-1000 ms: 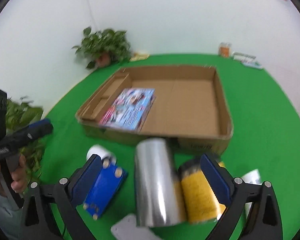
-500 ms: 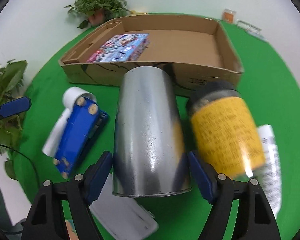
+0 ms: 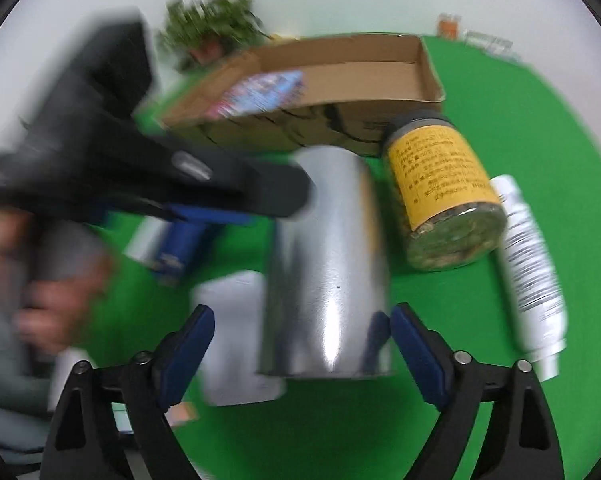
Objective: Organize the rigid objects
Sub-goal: 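Grasp the silver metal cylinder with the right gripper, then carry the silver cylinder into the box beside the game box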
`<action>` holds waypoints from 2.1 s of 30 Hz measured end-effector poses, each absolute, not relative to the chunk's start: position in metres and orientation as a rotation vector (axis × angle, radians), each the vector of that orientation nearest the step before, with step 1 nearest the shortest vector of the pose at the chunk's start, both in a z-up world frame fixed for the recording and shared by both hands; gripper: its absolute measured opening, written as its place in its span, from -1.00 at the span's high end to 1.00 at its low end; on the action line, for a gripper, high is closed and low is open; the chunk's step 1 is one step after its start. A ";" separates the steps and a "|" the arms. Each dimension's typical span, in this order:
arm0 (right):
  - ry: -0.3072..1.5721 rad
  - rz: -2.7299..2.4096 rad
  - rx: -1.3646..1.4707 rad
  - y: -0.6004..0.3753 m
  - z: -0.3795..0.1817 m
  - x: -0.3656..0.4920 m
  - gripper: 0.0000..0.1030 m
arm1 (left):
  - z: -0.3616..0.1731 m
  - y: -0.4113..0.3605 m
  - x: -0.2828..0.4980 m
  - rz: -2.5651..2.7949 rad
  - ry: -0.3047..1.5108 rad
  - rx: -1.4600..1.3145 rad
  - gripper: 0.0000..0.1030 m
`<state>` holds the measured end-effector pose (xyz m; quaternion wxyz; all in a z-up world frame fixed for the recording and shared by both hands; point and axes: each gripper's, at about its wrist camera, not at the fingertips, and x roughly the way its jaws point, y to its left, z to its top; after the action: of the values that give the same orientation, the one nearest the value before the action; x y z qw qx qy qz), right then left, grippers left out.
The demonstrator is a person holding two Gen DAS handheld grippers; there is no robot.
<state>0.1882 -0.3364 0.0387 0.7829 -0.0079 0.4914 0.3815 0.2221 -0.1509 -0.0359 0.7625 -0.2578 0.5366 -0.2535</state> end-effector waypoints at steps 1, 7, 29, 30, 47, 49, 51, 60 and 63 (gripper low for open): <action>1.068 0.826 0.006 -0.343 0.040 0.192 -0.74 | -0.040 -0.152 0.224 -0.546 1.180 -0.558 -0.86; 1.201 0.797 0.059 -0.352 0.013 0.216 -0.46 | -0.057 -0.148 0.230 -0.500 1.246 -0.573 -0.72; 1.148 0.713 -0.064 -0.302 0.020 0.204 -0.58 | -0.042 -0.136 0.223 -0.470 1.187 -0.505 -0.59; 1.123 0.719 -0.059 -0.300 0.028 0.203 -0.58 | -0.032 -0.135 0.220 -0.464 1.159 -0.481 -0.59; 0.799 0.765 -0.066 -0.236 0.165 0.227 -0.57 | 0.112 -0.071 0.239 -0.424 0.813 -0.320 -0.56; 0.778 0.762 -0.064 -0.222 0.174 0.234 -0.57 | 0.120 -0.067 0.246 -0.427 0.802 -0.311 -0.56; 0.769 0.768 -0.064 -0.213 0.182 0.249 -0.57 | 0.129 -0.063 0.259 -0.426 0.796 -0.300 -0.56; 0.830 0.802 -0.021 -0.173 0.197 0.337 -0.57 | 0.157 -0.047 0.328 -0.403 0.806 -0.241 -0.55; 0.893 0.806 0.007 -0.161 0.188 0.365 -0.57 | 0.149 -0.042 0.353 -0.397 0.847 -0.235 -0.55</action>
<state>0.3650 -0.1610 0.1876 0.8246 0.0034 0.4199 0.3791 0.3525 -0.0425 0.1491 0.8860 -0.1131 0.4072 -0.1909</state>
